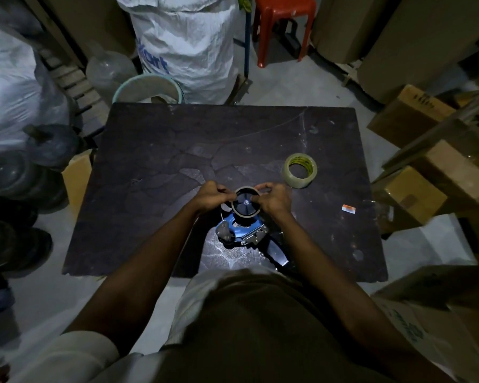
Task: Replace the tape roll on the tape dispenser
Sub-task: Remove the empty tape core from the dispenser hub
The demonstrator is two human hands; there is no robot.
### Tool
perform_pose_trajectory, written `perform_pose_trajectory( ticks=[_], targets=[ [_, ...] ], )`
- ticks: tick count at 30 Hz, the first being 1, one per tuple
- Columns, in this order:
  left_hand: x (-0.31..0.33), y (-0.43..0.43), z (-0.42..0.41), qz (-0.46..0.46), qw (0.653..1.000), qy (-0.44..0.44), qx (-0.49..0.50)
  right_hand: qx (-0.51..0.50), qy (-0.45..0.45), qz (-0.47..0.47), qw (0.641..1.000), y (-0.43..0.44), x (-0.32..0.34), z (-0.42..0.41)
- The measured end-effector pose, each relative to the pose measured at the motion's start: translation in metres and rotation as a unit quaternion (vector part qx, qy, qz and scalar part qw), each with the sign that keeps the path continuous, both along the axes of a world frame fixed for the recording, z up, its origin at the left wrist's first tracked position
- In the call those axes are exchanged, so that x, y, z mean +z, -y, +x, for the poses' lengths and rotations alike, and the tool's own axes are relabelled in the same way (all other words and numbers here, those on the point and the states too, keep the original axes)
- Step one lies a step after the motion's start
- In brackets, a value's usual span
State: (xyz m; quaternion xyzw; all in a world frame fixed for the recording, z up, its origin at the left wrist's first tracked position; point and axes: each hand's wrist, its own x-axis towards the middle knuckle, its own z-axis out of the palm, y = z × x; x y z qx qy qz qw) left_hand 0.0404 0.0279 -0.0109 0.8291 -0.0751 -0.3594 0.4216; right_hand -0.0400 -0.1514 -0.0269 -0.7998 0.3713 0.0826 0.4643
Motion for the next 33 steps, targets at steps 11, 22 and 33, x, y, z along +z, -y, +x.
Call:
perform_pose_trajectory(
  ticks=[11,22,33],
  targets=[
    [0.007,-0.007,-0.005,-0.062,0.996,-0.053,0.025,-0.001,-0.003,-0.047,0.999,-0.007,0.01,0.004],
    [0.009,-0.006,-0.02,-0.14,0.979,-0.095,0.111,-0.005,0.015,-0.042,0.999,-0.004,0.02,0.002],
    [0.012,0.001,-0.035,-0.2,0.966,-0.083,0.14,0.005,0.015,-0.087,0.996,-0.008,0.034,-0.004]
  ],
)
